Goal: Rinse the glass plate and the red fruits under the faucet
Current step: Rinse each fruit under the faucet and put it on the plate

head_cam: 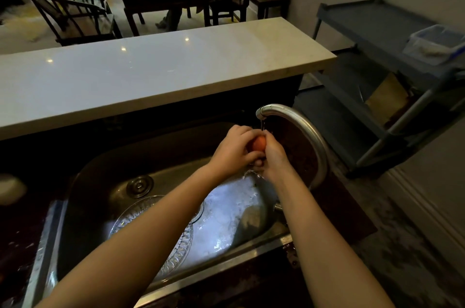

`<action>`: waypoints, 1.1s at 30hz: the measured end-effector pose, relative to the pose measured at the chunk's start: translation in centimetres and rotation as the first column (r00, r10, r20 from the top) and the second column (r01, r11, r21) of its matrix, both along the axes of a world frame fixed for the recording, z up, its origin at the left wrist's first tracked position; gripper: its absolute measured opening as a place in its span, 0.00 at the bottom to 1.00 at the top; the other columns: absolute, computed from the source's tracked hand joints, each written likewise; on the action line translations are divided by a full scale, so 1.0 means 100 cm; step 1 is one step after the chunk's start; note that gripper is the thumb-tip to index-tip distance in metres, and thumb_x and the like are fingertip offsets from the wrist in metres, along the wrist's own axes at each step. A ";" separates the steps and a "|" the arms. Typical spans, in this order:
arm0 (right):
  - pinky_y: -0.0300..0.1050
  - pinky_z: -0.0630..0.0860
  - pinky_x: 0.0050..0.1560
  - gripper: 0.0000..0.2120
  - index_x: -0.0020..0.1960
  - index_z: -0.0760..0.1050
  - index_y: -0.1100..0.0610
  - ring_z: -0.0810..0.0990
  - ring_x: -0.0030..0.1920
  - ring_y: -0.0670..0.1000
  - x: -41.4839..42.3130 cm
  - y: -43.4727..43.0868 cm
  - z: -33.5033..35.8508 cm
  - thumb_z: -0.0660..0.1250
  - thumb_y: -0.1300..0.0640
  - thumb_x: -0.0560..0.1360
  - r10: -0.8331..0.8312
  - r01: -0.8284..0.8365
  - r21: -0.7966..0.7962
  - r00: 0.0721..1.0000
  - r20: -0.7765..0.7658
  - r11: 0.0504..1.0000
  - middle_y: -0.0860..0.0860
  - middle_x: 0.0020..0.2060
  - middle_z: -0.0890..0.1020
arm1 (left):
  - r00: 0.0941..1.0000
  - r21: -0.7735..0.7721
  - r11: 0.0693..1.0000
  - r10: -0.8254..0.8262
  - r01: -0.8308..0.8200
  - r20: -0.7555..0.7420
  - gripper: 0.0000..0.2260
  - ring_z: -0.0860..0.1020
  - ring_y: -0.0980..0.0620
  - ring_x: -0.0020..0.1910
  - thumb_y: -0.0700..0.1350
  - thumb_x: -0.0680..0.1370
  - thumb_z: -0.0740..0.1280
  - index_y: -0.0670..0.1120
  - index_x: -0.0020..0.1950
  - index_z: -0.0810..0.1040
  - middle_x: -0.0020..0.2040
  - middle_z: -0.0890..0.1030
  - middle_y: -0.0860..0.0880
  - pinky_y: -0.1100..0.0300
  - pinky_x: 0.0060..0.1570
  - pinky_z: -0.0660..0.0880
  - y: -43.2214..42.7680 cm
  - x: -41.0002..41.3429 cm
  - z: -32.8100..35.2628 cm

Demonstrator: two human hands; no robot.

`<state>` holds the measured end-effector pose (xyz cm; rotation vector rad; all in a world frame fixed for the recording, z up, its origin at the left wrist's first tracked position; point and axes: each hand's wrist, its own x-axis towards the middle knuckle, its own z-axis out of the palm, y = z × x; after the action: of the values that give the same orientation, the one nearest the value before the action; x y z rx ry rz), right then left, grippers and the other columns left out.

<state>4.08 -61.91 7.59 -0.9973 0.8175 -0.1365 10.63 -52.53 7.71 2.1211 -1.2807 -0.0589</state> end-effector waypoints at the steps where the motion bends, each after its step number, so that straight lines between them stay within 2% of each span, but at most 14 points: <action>1: 0.34 0.63 0.20 0.22 0.56 0.72 0.57 0.68 0.19 0.46 0.001 0.000 0.002 0.52 0.41 0.79 0.006 -0.008 -0.067 0.999 -0.039 0.998 0.53 0.30 0.76 | 1.000 0.003 1.000 -0.003 0.003 -0.025 0.21 0.69 0.50 0.58 0.48 0.74 0.68 0.47 0.66 0.71 0.59 0.74 0.46 0.59 0.56 0.67 0.000 0.001 0.001; 5: 0.40 0.69 0.27 0.24 0.46 0.73 0.57 0.72 0.26 0.48 0.008 0.003 0.006 0.50 0.39 0.79 0.001 -0.044 -0.275 0.988 -0.154 0.960 0.53 0.30 0.76 | 0.997 0.038 0.997 0.071 -0.070 -0.021 0.18 0.72 0.50 0.56 0.52 0.77 0.62 0.48 0.65 0.69 0.57 0.76 0.47 0.61 0.52 0.68 -0.002 0.006 0.001; 8: 0.50 0.77 0.42 0.22 0.50 0.73 0.58 0.78 0.38 0.53 0.010 0.005 0.005 0.50 0.42 0.80 -0.063 0.035 -0.246 0.992 -0.106 0.969 0.55 0.37 0.79 | 0.992 0.022 0.992 0.122 -0.121 -0.033 0.18 0.74 0.52 0.53 0.53 0.77 0.61 0.46 0.64 0.70 0.56 0.76 0.47 0.64 0.49 0.68 -0.008 0.004 0.002; 10: 0.53 0.78 0.50 0.19 0.55 0.73 0.57 0.80 0.44 0.55 0.009 0.006 0.004 0.53 0.44 0.80 -0.152 0.147 -0.148 0.988 -0.024 0.978 0.56 0.41 0.80 | 0.971 -0.024 0.987 0.153 -0.160 -0.184 0.16 0.75 0.52 0.52 0.51 0.78 0.62 0.46 0.63 0.71 0.55 0.77 0.47 0.67 0.45 0.69 -0.013 0.001 0.004; 12: 0.51 0.79 0.51 0.20 0.62 0.72 0.58 0.81 0.48 0.54 0.006 0.008 0.001 0.54 0.46 0.80 -0.189 0.195 -0.076 0.979 0.080 0.978 0.57 0.47 0.81 | 0.863 -0.062 0.960 0.216 -0.272 -0.456 0.15 0.76 0.51 0.51 0.50 0.78 0.61 0.46 0.63 0.71 0.56 0.77 0.47 0.66 0.42 0.72 -0.018 0.000 0.007; 14: 0.53 0.78 0.55 0.19 0.67 0.70 0.53 0.79 0.54 0.54 0.002 0.012 -0.002 0.55 0.46 0.80 -0.112 0.137 -0.195 0.985 0.134 0.971 0.56 0.55 0.80 | 0.688 -0.060 0.929 0.226 -0.365 -0.689 0.16 0.78 0.48 0.52 0.51 0.79 0.60 0.45 0.63 0.71 0.57 0.77 0.44 0.61 0.44 0.76 -0.020 -0.001 0.008; 16: 0.49 0.79 0.52 0.18 0.67 0.69 0.47 0.78 0.55 0.52 0.000 0.014 -0.001 0.56 0.44 0.79 -0.063 0.106 -0.301 0.987 0.149 0.948 0.51 0.57 0.78 | 0.597 -0.069 0.925 0.184 -0.374 -0.781 0.17 0.78 0.48 0.53 0.53 0.78 0.61 0.45 0.63 0.70 0.58 0.77 0.43 0.57 0.47 0.77 -0.019 -0.002 0.007; 19: 0.41 0.78 0.41 0.19 0.66 0.69 0.46 0.78 0.50 0.50 -0.001 0.011 0.002 0.54 0.41 0.78 -0.090 0.120 -0.368 0.991 0.097 0.922 0.49 0.52 0.78 | 0.552 -0.120 0.946 0.070 -0.302 -0.831 0.18 0.77 0.46 0.56 0.52 0.77 0.64 0.48 0.65 0.69 0.60 0.74 0.43 0.54 0.51 0.79 -0.012 -0.003 0.006; 22: 0.39 0.75 0.35 0.21 0.65 0.71 0.49 0.77 0.44 0.49 0.001 0.010 0.001 0.53 0.40 0.78 -0.132 0.138 -0.353 0.990 0.041 0.926 0.49 0.46 0.76 | 0.571 -0.178 0.963 -0.033 -0.201 -0.821 0.16 0.76 0.46 0.57 0.48 0.76 0.65 0.52 0.64 0.70 0.61 0.73 0.46 0.57 0.49 0.80 -0.005 -0.003 0.007; 25: 0.44 0.77 0.41 0.22 0.65 0.71 0.49 0.78 0.45 0.50 0.001 0.010 0.000 0.53 0.40 0.78 -0.164 0.166 -0.296 0.986 0.034 0.940 0.50 0.46 0.77 | 0.632 -0.194 0.968 -0.050 -0.162 -0.773 0.17 0.75 0.50 0.57 0.45 0.75 0.68 0.58 0.61 0.70 0.59 0.73 0.49 0.63 0.45 0.79 -0.002 -0.006 0.008; 27: 0.49 0.78 0.49 0.22 0.67 0.69 0.48 0.78 0.49 0.52 -0.001 0.009 -0.002 0.52 0.40 0.78 -0.161 0.157 -0.280 0.987 0.010 0.947 0.51 0.50 0.77 | 0.690 -0.192 0.971 -0.040 -0.145 -0.723 0.19 0.74 0.50 0.58 0.44 0.74 0.69 0.60 0.60 0.69 0.60 0.73 0.49 0.59 0.50 0.78 -0.002 -0.008 0.008; 29: 0.52 0.77 0.56 0.23 0.68 0.68 0.47 0.77 0.55 0.54 -0.006 0.011 -0.003 0.51 0.39 0.78 -0.116 0.115 -0.305 0.993 0.017 0.946 0.53 0.56 0.76 | 0.776 -0.176 0.976 -0.009 -0.131 -0.630 0.21 0.74 0.49 0.58 0.42 0.72 0.70 0.58 0.61 0.70 0.60 0.73 0.48 0.55 0.55 0.76 0.000 -0.007 0.008; 31: 0.53 0.78 0.56 0.21 0.66 0.69 0.47 0.78 0.55 0.54 -0.011 0.013 -0.004 0.53 0.40 0.78 -0.038 0.059 -0.356 0.997 0.065 0.933 0.52 0.57 0.77 | 0.879 -0.133 0.986 0.026 -0.102 -0.477 0.24 0.73 0.49 0.56 0.40 0.71 0.72 0.52 0.64 0.71 0.60 0.72 0.45 0.56 0.56 0.74 0.004 -0.004 0.008; 33: 0.51 0.79 0.54 0.17 0.62 0.72 0.48 0.79 0.53 0.53 -0.015 0.015 -0.004 0.56 0.42 0.78 0.060 -0.015 -0.433 0.994 0.090 0.901 0.52 0.55 0.78 | 0.916 -0.092 0.994 0.023 -0.065 -0.401 0.25 0.73 0.48 0.57 0.37 0.70 0.72 0.49 0.65 0.72 0.60 0.73 0.44 0.57 0.55 0.74 0.014 0.000 0.008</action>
<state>2.55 -60.43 7.22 -1.4129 0.6861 -0.3443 10.63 -51.12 8.52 1.9211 -0.9702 -0.3795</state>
